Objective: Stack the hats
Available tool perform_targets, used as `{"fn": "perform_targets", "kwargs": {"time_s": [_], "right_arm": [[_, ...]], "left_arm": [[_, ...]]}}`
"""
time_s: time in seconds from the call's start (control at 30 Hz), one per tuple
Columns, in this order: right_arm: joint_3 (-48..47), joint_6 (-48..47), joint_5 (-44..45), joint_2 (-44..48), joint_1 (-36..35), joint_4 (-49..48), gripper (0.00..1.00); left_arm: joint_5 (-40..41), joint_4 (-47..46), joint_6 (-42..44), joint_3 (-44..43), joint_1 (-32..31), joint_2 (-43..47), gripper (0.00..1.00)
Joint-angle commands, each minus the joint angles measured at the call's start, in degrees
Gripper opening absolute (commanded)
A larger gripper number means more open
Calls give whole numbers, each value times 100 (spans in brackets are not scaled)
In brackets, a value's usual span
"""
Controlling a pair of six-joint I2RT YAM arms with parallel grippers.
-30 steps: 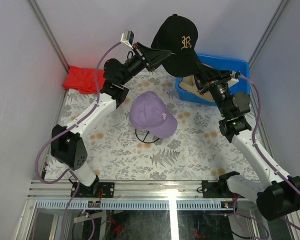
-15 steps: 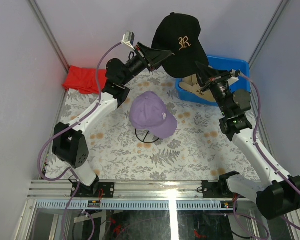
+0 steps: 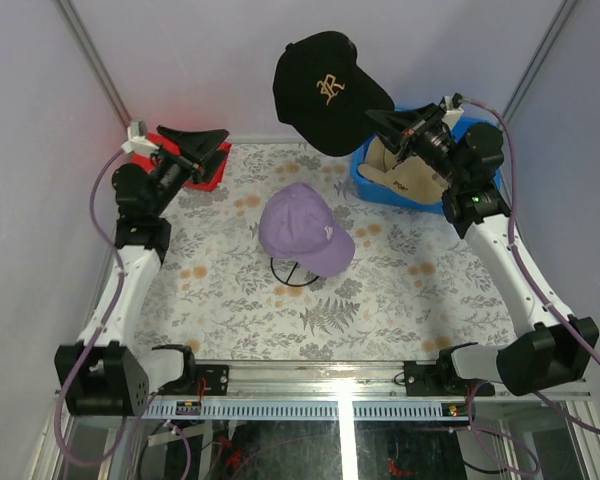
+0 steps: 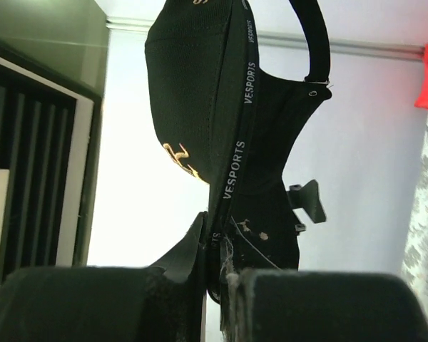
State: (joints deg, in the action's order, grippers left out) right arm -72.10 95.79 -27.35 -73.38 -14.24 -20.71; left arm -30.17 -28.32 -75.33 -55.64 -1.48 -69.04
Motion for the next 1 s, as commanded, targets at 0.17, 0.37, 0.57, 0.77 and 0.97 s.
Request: {"fn": "perform_targets", "kwargs": {"time_s": [0.17,0.37,0.57,0.77,0.97], "right_arm": [[-929,44,-1933,-867,201,-126,0],[-854,528,-2087,-967,241,-846,0],[-795,692,-2119,-903,245,-1149,0],[-778,568,-2055,-818,245,-1019,0],[-763,475,-2015,-798,240,-876,0]], "left_arm": [[-308,4281,1368,476,433,723,72],[-877,4204,1577,1189,490,79,71],[-1282,3988,2007,842,456,-922,70],[-1298,3518,1788,703,308,-1350,71],[-1228,3371,1723,411,-130,-1821,71]]}}
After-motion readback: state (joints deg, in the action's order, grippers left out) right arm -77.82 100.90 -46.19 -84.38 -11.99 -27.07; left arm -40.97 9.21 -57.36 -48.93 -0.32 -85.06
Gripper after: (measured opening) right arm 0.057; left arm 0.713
